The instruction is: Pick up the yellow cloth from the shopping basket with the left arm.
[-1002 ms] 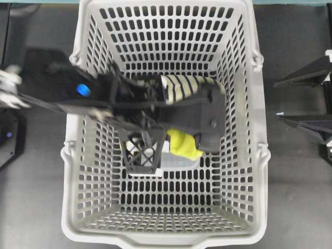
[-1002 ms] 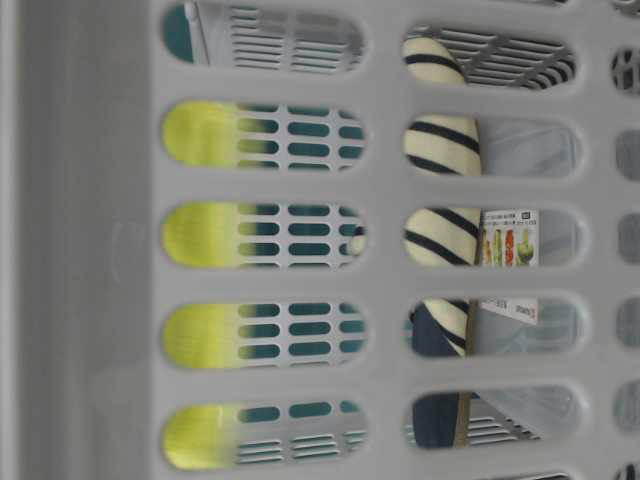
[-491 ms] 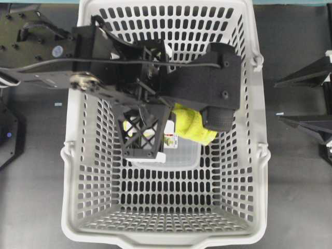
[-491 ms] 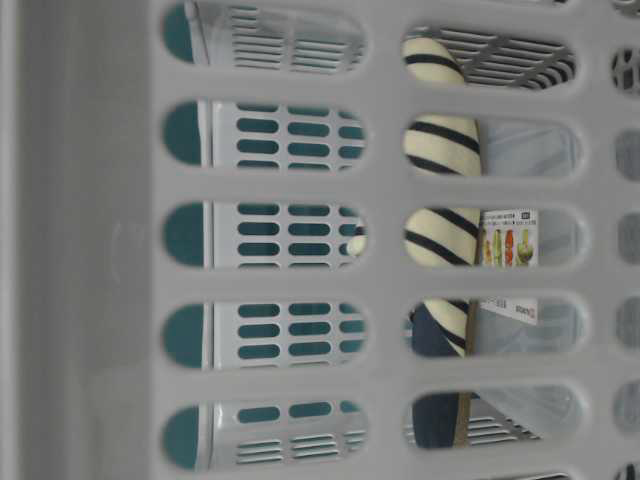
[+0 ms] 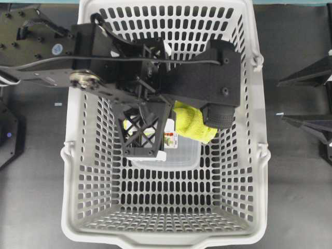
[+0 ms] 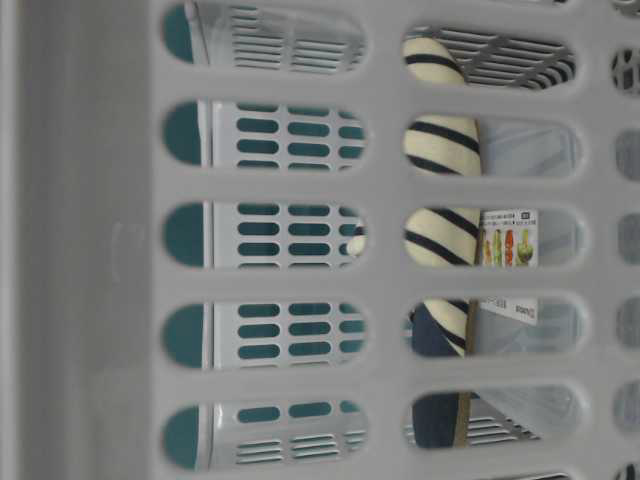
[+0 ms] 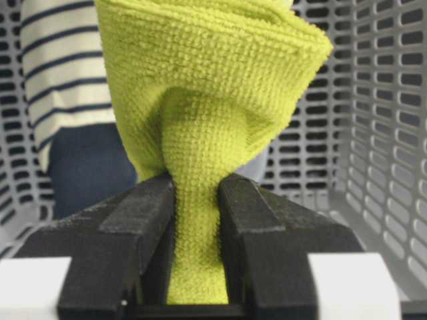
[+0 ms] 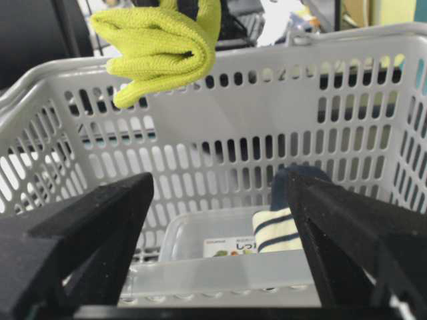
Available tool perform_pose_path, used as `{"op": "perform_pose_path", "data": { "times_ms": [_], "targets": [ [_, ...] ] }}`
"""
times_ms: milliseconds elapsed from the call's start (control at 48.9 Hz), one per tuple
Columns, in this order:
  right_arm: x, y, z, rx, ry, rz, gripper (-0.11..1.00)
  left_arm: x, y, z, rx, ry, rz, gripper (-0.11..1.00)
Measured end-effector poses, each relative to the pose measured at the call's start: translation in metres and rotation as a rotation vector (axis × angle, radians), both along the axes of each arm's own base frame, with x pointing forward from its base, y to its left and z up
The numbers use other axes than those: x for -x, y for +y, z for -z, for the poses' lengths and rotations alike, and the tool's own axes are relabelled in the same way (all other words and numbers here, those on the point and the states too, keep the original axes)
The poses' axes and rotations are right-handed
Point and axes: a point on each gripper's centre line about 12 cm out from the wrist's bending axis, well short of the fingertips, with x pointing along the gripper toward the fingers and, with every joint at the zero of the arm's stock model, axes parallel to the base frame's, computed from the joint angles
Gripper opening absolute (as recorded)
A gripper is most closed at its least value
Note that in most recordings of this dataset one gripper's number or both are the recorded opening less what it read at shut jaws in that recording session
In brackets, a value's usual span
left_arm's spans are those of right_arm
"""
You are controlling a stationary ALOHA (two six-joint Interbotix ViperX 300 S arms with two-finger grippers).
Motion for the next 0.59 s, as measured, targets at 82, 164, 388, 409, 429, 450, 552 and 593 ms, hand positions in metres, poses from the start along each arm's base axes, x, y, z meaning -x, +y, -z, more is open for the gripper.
{"op": "perform_pose_path", "data": {
  "times_ms": [82,164,388,409,429,450,552,593],
  "targets": [
    [0.0001,0.0000,0.0006,0.000,0.002,0.000,0.76,-0.0002,0.0000,-0.0006,0.002,-0.003,-0.003,0.17],
    [0.0001,0.0000,0.0013,0.000,0.003,0.000,0.76,0.0000,0.0007,0.0000,0.001,0.000,-0.004,0.17],
    [0.0001,0.0000,0.0013,0.000,0.003,0.000,0.75,-0.0005,0.0006,0.0007,0.001,0.002,-0.004,0.17],
    [0.0001,0.0000,0.0013,0.000,0.003,0.000,0.76,-0.0004,-0.0002,0.0007,0.003,0.002,-0.002,0.17],
    [0.0001,0.0000,0.0013,0.000,0.003,0.000,0.76,-0.0005,0.0006,0.0007,0.001,0.002,-0.004,0.17],
    [0.0001,0.0000,0.0011,0.000,0.002,0.000,0.76,0.0000,0.0000,0.0000,0.001,0.000,-0.003,0.17],
    [0.0003,0.0000,-0.0001,0.000,-0.008,0.000,0.76,-0.0006,0.0020,0.0007,0.002,0.001,-0.009,0.17],
    [0.0003,0.0000,-0.0003,0.000,-0.009,0.000,0.75,-0.0007,0.0033,0.0007,0.002,0.001,-0.012,0.17]
  ]
}}
